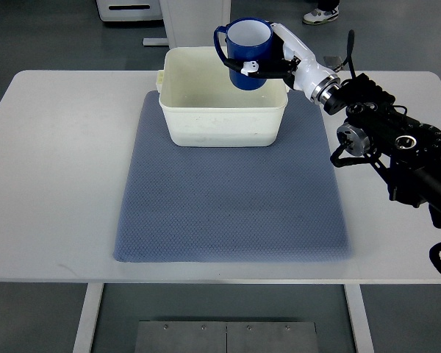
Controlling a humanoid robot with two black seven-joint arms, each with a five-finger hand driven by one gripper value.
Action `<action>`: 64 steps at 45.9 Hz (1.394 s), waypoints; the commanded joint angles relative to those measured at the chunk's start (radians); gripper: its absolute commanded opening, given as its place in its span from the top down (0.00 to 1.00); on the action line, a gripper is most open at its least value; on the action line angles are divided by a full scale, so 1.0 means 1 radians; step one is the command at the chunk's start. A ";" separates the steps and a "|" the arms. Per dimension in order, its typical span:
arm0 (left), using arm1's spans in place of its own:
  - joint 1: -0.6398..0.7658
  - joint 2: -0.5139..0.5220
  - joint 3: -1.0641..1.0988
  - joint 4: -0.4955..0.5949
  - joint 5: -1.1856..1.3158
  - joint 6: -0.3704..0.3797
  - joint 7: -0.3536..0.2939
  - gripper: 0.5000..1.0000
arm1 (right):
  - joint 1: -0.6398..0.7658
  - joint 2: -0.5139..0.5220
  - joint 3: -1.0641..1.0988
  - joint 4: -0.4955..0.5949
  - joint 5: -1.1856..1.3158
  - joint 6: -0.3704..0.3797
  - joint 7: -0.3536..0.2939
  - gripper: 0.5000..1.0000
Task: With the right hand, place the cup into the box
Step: 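Lift the held mug with the right hand above the cream tub, then lower the mug into the tub and open the right hand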
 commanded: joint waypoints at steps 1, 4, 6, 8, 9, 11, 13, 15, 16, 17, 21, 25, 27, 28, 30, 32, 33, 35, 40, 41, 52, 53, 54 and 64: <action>0.001 0.000 0.000 0.000 0.000 0.000 0.000 0.00 | 0.000 0.022 0.000 -0.014 0.002 -0.038 -0.014 1.00; 0.001 0.000 0.000 0.000 0.000 0.000 0.000 0.00 | -0.002 0.038 0.000 -0.025 0.008 -0.075 -0.025 1.00; 0.001 0.000 0.000 0.000 0.000 0.000 0.000 0.00 | -0.002 0.048 0.000 -0.029 0.019 -0.093 -0.031 1.00; 0.001 0.000 0.000 0.000 0.000 0.000 0.000 0.00 | -0.002 0.052 -0.002 -0.033 0.030 -0.110 -0.037 1.00; 0.001 0.000 0.000 0.000 0.000 0.000 0.000 0.00 | -0.003 0.052 -0.002 -0.033 0.033 -0.119 -0.040 1.00; 0.001 0.000 0.000 0.000 0.000 0.000 0.001 0.00 | -0.006 0.052 -0.005 -0.033 0.036 -0.135 -0.042 1.00; 0.001 0.000 0.000 0.000 0.000 0.000 0.001 0.00 | -0.009 0.052 -0.008 -0.033 0.036 -0.144 -0.043 1.00; 0.001 0.000 0.000 0.000 0.000 0.000 0.000 0.00 | -0.011 0.052 -0.008 -0.033 0.036 -0.152 -0.045 1.00; 0.001 0.000 0.000 0.000 0.000 0.000 0.000 0.00 | -0.012 0.052 -0.008 -0.034 0.036 -0.153 -0.045 1.00; 0.001 0.000 0.000 0.000 0.000 0.000 0.001 0.00 | -0.012 0.052 -0.008 -0.036 0.036 -0.155 -0.045 1.00; 0.001 0.000 0.000 0.000 0.000 0.000 0.000 0.00 | -0.014 0.052 -0.011 -0.045 0.036 -0.155 -0.045 1.00; 0.001 0.000 0.000 0.000 0.000 0.000 0.001 0.00 | -0.020 0.052 -0.013 -0.053 0.036 -0.158 -0.045 1.00; 0.001 0.000 0.000 0.000 0.000 0.000 0.000 0.00 | -0.021 0.052 -0.014 -0.053 0.036 -0.159 -0.045 1.00; 0.001 0.000 0.000 0.000 0.000 0.000 0.000 0.00 | -0.021 0.052 -0.019 -0.053 0.036 -0.159 -0.043 1.00; 0.001 0.000 0.000 0.000 0.000 0.000 0.000 0.00 | -0.021 0.052 -0.029 -0.053 0.036 -0.159 -0.043 1.00; 0.001 0.000 0.000 0.000 0.000 0.000 0.000 0.00 | -0.021 0.052 -0.042 -0.053 0.036 -0.159 -0.043 1.00; 0.001 0.000 0.000 0.000 0.000 0.000 0.001 0.00 | -0.021 0.052 -0.046 -0.053 0.036 -0.159 -0.043 1.00; 0.001 0.000 0.000 0.000 0.000 0.000 0.000 0.00 | -0.023 0.052 -0.052 -0.053 0.036 -0.159 -0.042 1.00; 0.001 0.000 0.000 0.000 0.000 0.000 0.000 0.00 | -0.024 0.052 -0.068 -0.054 0.036 -0.161 -0.042 1.00; 0.001 0.000 0.000 0.000 0.000 0.000 0.000 0.00 | -0.025 0.052 -0.069 -0.054 0.036 -0.161 -0.043 1.00; 0.001 0.000 0.000 0.000 0.000 0.000 0.000 0.00 | -0.023 0.052 -0.069 -0.054 0.036 -0.161 -0.042 0.57; 0.001 0.000 0.000 0.000 0.000 0.000 0.000 0.00 | -0.021 0.052 -0.069 -0.053 0.036 -0.159 -0.042 0.27; 0.001 0.000 0.000 0.000 0.000 0.000 0.000 0.00 | -0.021 0.052 -0.069 -0.053 0.036 -0.161 -0.040 0.22; 0.001 0.000 0.000 0.000 0.000 0.000 0.000 0.00 | -0.020 0.052 -0.069 -0.049 0.036 -0.158 -0.037 0.01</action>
